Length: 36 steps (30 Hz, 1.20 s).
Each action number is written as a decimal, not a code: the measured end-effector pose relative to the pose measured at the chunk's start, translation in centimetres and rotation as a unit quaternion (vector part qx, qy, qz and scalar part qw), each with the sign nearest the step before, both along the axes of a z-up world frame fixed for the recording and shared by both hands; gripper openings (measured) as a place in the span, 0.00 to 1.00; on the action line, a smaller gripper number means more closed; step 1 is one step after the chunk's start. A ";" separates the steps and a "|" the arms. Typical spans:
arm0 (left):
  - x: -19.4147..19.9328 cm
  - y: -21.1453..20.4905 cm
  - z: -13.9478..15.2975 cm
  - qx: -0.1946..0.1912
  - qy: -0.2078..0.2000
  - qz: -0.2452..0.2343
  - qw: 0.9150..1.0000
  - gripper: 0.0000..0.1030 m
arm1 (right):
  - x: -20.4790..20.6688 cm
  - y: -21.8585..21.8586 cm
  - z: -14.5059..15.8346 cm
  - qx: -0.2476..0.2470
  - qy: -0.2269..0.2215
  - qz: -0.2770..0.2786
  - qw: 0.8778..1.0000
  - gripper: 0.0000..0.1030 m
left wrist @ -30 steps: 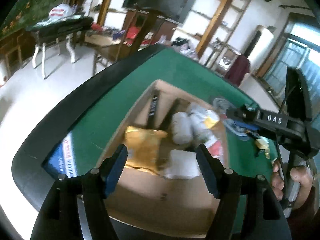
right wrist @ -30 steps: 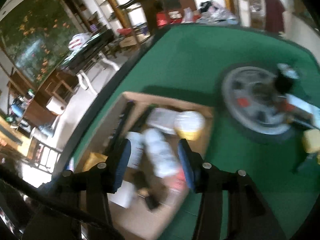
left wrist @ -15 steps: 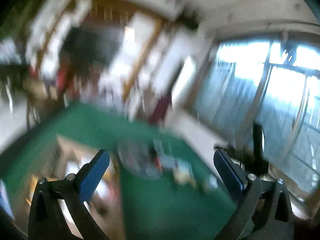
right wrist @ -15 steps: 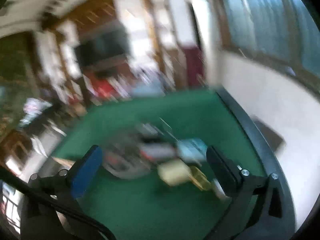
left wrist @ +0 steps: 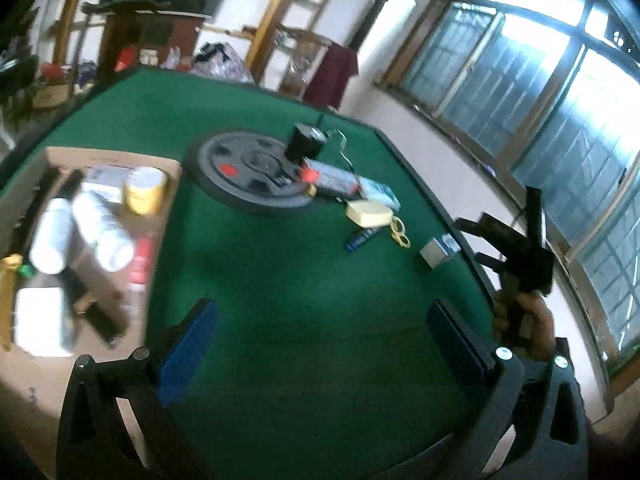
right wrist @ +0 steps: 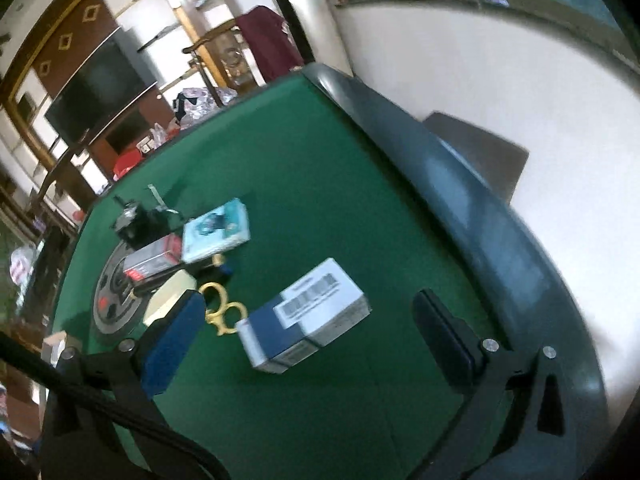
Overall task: Organize objects
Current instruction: 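Grasp the blue-and-white barcode medicine box with the right tool, then grasp a black marker with the left tool while the right tool holds the box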
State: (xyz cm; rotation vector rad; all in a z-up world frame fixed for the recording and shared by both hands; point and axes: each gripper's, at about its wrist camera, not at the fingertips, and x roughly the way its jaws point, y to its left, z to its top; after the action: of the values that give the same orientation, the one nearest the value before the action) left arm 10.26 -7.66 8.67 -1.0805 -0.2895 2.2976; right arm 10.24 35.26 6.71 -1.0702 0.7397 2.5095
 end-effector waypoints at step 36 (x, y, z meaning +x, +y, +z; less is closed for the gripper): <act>-5.8 17.0 -5.3 -0.223 0.028 -0.164 0.961 0.11 | -2.5 -1.2 -3.4 -0.014 -0.019 0.053 0.998 0.33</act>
State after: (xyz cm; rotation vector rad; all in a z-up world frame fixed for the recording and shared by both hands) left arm 4.45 9.37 3.40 -1.1671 0.4240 2.1297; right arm 7.74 34.05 3.28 -1.1927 0.7281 2.5666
